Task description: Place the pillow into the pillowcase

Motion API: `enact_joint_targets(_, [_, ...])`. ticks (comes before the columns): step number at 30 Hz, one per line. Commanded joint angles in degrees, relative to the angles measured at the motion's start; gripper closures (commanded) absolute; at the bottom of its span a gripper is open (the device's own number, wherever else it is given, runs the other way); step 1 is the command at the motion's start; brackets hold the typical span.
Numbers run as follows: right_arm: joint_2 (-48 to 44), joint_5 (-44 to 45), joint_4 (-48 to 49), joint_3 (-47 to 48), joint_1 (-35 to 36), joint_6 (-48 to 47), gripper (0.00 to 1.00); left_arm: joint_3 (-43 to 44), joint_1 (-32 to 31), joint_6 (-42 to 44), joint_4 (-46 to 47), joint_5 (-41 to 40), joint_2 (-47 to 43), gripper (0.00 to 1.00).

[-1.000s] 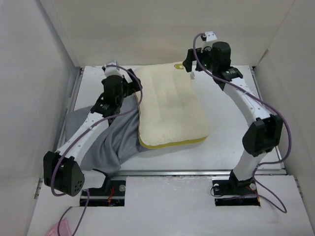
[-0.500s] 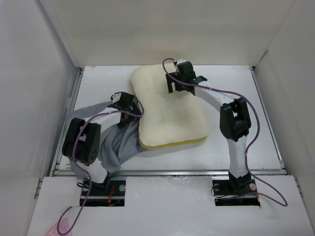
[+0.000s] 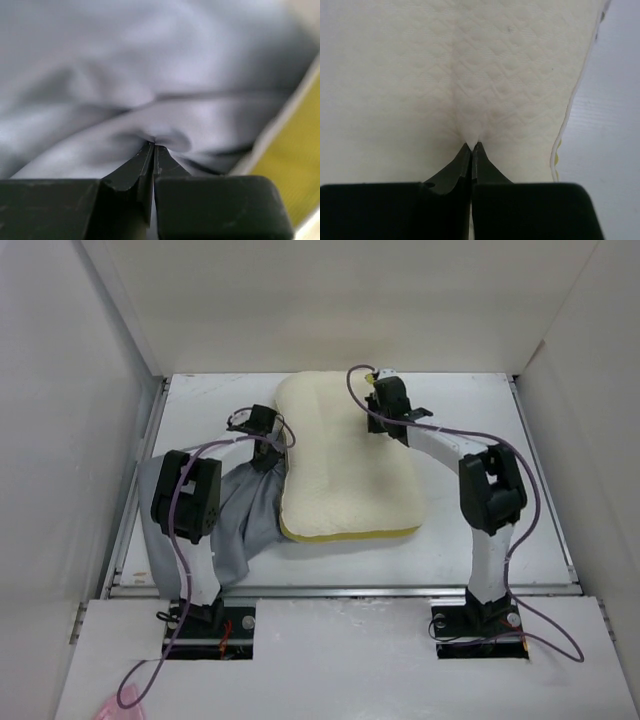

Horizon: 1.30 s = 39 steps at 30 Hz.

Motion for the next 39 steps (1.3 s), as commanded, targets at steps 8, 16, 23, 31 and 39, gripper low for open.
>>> enact_joint_targets(8, [-30.02,4.7,-8.84,-6.82,-6.67,-6.48,1.0,30.49,4.62,16.4,-1.64,-3.1,16.43,1.0])
enact_joint_targets(16, [-37.33,10.53,-20.02,-17.27,-11.24,3.3,1.0,39.48,9.28,20.39,-2.87,-5.38,19.0,1.0])
enact_joint_targets(23, [-39.69,-1.87,-20.65,-24.21,-8.89,-2.93,0.58,35.7,11.48,26.0,-2.08,-1.18,14.62,0.76])
enact_joint_targets(31, [-47.53,-17.74,-4.67,-25.01,0.78,-18.92,0.0,31.4,9.11,27.33,0.37,4.36,6.97,0.04])
enact_joint_targets(39, [-19.89,-29.12,-4.29,-11.05,5.71,-25.17,0.0,30.5,2.87,25.92,1.78,9.02,7.66,0.0])
